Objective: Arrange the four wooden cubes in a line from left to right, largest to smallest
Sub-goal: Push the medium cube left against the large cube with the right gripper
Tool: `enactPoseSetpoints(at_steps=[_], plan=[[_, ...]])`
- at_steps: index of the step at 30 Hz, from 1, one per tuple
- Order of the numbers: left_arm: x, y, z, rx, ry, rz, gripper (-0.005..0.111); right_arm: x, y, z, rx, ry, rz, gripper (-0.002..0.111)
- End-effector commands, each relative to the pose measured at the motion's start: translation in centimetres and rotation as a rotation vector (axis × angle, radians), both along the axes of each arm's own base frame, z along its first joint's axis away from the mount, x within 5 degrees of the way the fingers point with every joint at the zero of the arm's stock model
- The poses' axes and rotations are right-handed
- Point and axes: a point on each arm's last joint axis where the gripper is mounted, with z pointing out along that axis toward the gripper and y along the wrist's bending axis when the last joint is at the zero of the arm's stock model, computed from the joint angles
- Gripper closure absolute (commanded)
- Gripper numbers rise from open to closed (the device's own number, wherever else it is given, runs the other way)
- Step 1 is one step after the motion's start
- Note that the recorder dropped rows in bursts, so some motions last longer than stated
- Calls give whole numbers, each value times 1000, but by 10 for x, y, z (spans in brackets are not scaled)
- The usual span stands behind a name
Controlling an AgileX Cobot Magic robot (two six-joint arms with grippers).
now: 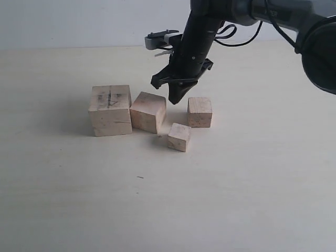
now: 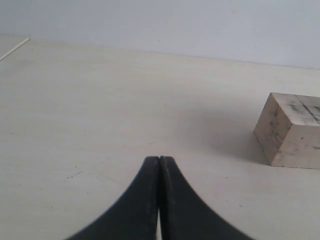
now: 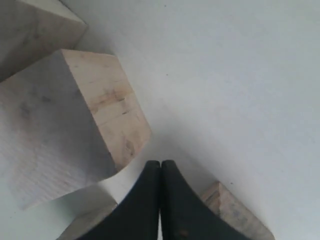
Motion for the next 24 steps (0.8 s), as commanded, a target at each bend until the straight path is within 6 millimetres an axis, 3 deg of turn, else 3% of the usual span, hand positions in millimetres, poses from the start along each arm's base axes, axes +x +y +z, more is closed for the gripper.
enactPoseSetpoints(at_steps=[1,24], plan=[[0,0,0,2,-14,-4,107,0,3,-10,21,35,-18,108],[0,0,0,2,-14,-4,107,1,9,-37,77,55,58,108]])
